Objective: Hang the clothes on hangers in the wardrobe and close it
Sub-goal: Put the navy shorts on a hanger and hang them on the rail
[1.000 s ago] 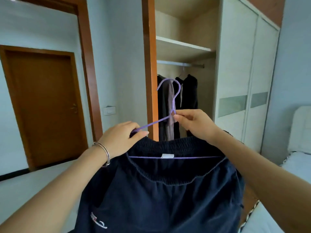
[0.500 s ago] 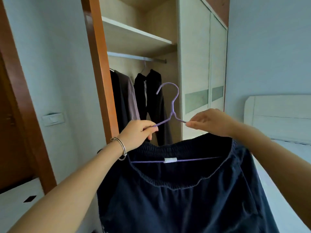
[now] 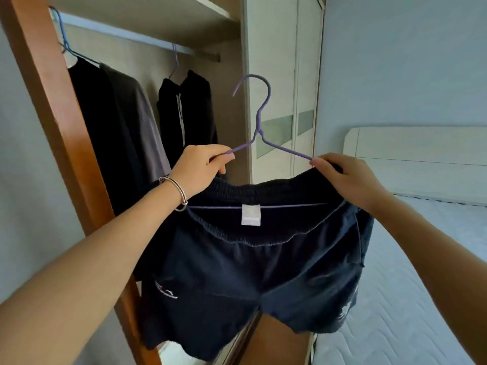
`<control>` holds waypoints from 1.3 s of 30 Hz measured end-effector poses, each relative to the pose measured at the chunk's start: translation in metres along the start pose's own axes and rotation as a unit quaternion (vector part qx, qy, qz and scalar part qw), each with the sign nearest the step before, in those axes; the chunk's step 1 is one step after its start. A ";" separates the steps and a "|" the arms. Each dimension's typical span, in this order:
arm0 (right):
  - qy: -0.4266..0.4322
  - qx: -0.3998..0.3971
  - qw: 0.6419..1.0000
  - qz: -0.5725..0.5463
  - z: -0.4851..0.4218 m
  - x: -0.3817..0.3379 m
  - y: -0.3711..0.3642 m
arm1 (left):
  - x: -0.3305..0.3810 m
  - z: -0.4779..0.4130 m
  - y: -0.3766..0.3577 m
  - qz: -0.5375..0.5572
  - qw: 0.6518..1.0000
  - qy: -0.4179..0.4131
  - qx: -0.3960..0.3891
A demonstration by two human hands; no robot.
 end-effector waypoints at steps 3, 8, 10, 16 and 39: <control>0.021 0.030 0.999 0.027 -0.016 -0.006 -0.009 | -0.020 -0.019 -0.013 0.023 1.000 -0.005 -0.006; -0.003 0.046 0.998 0.046 -0.043 -0.004 -0.030 | -0.057 -0.048 -0.023 0.068 0.998 -0.009 -0.009; -0.014 0.036 0.998 0.054 -0.055 -0.007 -0.041 | -0.072 -0.061 -0.024 0.078 0.997 -0.013 -0.013; -0.040 0.062 0.997 0.015 -0.080 -0.009 -0.056 | -0.118 -0.103 -0.030 0.107 0.994 -0.011 0.021; 0.008 0.131 0.972 0.196 -0.276 0.077 -0.164 | -0.189 -0.266 -0.198 0.329 0.915 0.234 0.014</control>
Point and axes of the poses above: each hand's wrist, its own z-axis away from the middle knuckle, its own y-axis out of the back of the hand, x = y × z, the point moved 8 cm from there along -z, towards the middle knuckle, and after that the axes turned 8 degrees about x, right-handed, at the moved point
